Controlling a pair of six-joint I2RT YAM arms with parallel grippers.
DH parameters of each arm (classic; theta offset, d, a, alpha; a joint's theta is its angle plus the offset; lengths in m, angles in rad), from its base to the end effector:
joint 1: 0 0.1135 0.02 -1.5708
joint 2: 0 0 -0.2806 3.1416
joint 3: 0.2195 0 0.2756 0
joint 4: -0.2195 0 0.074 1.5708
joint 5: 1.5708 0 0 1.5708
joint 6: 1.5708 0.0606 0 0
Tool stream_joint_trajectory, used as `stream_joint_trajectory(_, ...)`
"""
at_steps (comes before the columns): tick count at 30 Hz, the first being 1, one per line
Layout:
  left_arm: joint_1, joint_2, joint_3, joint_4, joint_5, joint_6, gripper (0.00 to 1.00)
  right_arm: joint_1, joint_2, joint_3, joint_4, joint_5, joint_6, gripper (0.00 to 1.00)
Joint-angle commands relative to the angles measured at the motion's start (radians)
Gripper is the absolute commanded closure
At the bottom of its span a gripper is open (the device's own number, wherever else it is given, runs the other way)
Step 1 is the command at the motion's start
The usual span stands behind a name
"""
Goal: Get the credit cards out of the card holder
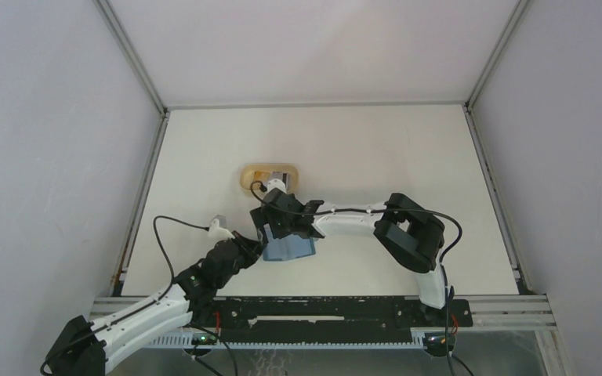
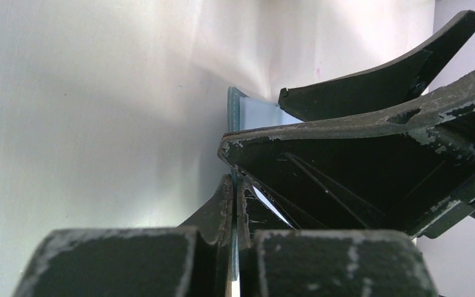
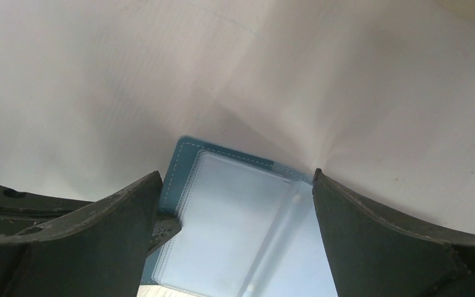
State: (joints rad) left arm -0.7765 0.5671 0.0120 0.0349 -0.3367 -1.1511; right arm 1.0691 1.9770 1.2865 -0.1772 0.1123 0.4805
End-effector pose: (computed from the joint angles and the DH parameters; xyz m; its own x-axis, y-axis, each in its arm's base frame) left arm 0.1263 -0.0960 0.1083 -0.5618 -0.6564 -0.5035 -0.1376 0.6743 -0.7255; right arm 0.2287 0.4029 0.1438 -0.7119 -0.3428 -0.6129 -0.5721 0.7893 0.2231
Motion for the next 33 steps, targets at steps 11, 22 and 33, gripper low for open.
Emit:
stream_joint_trajectory(11,0.003,-0.028,-0.115,-0.002,-0.076,0.016,1.0,0.005,-0.001,-0.053,-0.206,0.103,-0.13,0.0)
stream_joint_trajectory(22,0.003,-0.059,-0.126,-0.029,-0.09,0.003,1.0,0.002,-0.043,-0.075,-0.278,0.154,-0.134,0.0)
stream_joint_trajectory(33,0.001,-0.081,-0.119,-0.027,-0.106,-0.013,1.0,-0.062,-0.181,-0.031,-0.164,0.079,-0.08,0.0)
